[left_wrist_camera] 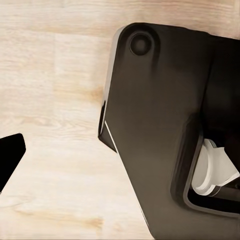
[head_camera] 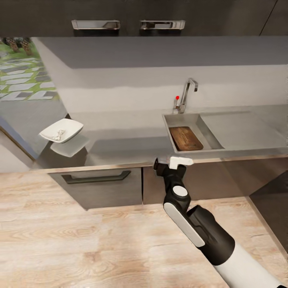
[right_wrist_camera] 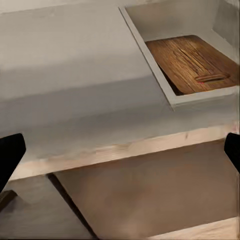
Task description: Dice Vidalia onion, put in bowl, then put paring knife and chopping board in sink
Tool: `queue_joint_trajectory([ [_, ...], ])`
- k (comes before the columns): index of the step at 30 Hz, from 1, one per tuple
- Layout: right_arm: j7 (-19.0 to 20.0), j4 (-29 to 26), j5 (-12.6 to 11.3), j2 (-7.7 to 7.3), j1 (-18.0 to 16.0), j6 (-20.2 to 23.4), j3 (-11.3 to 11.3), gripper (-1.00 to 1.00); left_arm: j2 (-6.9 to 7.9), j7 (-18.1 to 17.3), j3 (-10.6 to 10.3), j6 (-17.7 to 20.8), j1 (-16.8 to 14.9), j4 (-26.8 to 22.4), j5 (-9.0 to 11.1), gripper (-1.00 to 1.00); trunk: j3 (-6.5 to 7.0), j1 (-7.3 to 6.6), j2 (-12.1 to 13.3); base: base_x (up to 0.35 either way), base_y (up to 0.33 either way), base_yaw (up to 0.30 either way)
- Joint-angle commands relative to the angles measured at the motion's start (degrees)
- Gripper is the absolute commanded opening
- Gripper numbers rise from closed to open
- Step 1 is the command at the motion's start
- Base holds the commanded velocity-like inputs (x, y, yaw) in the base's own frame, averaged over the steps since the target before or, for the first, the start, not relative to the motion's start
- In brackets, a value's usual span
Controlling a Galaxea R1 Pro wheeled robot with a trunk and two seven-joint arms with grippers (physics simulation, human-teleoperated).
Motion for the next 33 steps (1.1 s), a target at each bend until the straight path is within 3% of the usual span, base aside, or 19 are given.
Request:
queue_joint_trajectory([
  [1, -0.43, -0.13, -0.29, -0.96, 0.38, -0.94, 0.85, 1.0, -0.01, -0.32, 0.08, -0.01, 0.03, -0.08, 0.38, 1.0, -0.09, 0.0, -0.11, -0.317, 0.0, 0.0],
  [8, -0.48, -0.13, -1.43, -6.43, 3.83, -9.29, 7.79, 1.0, -0.01, -0.31, 0.08, -0.01, 0.03, -0.08, 0.4, 1.0, -0.09, 0.0, -0.11, -0.26, 0.0, 0.0],
  [11, -0.55, 0.05, -4.58, -10.08, 4.26, -15.07, 12.79, 1.0, -0.01, -0.31, 0.08, -0.01, 0.03, -0.08, 0.4, 1.0, -0.09, 0.0, -0.11, -0.197, 0.0, 0.0],
  [12, -0.6, 0.13, -5.25, -10.65, 4.29, -16.21, 13.93, 1.0, -0.01, -0.31, 0.08, -0.01, 0.03, -0.08, 0.41, 1.0, -0.09, 0.0, -0.11, -0.146, 0.0, 0.0],
  [14, -0.75, 0.48, -7.47, -12.94, 4.36, -21.12, 19.11, 1.0, -0.01, -0.31, 0.08, -0.01, 0.03, -0.08, 0.37, 1.0, -0.09, 0.0, -0.11, -0.077, 0.0, 0.0],
  [17, -2.45, 1.66, -8.97, -15.7, 4.4, -28.12, 26.55, 1.0, -0.01, -0.31, 0.08, -0.01, 0.04, -0.08, 0.36, 1.0, -0.09, 0.0, -0.11, -0.026, 0.0, 0.0],
  [18, -3.01, 2.1, -9.09, -15.96, 4.4, -29.21, 27.78, 1.0, -0.01, -0.31, 0.08, -0.01, 0.04, -0.08, 0.38, 1.0, -0.09, 0.0, -0.11, -0.013, 0.0, 0.0],
  [20, -5.71, 4.85, -9.37, -16.56, 4.41, -33.9, 33.21, 1.0, -0.01, -0.31, 0.08, -0.01, 0.04, -0.08, 0.36, 1.0, -0.09, 0.0, -0.11, -0.007, 0.0, 0.0],
  [21, -6.37, 5.79, -9.43, -16.62, 4.41, -35.2, 34.74, 1.0, -0.01, -0.31, 0.08, -0.01, 0.04, -0.08, 0.38, 1.0, -0.09, 0.0, -0.11, -0.004, 0.0, 0.0],
  [24, -8.63, 12.56, -10.43, -16.76, 4.41, -44.03, 43.84, 1.0, -0.01, -0.31, 0.08, -0.01, 0.03, -0.08, 0.36, 1.0, -0.09, 0.0, -0.11, -0.002, 0.0, 0.0],
  [27, -8.71, 20.92, -16.21, -16.58, 4.43, -52.89, 51.35, 1.0, -0.01, -0.31, 0.08, -0.01, 0.03, -0.11, 0.35, 1.0, -0.09, 0.0, -0.11, 0.0, 0.0, 0.0],
  [31, -4.33, 33.05, -28.26, -15.73, 4.56, -64.55, 64.99, 1.0, -0.01, -0.31, 0.08, -0.01, 0.04, -0.16, 0.35, 1.0, -0.09, 0.0, -0.11, 0.0, 0.0, 0.0],
  [32, -3.34, 34.27, -29.93, -15.66, 4.65, -66.02, 66.78, 1.0, -0.01, -0.31, 0.08, -0.01, 0.04, -0.16, 0.35, 1.0, -0.09, 0.0, -0.11, 0.0, 0.0, 0.0],
  [33, -1.18, 36.42, -33.45, -15.57, 4.98, -68.58, 69.96, 1.0, -0.01, -0.31, 0.08, -0.01, 0.03, -0.2, 0.35, 1.0, -0.09, 0.0, -0.11, 0.0, 0.0, 0.0],
])
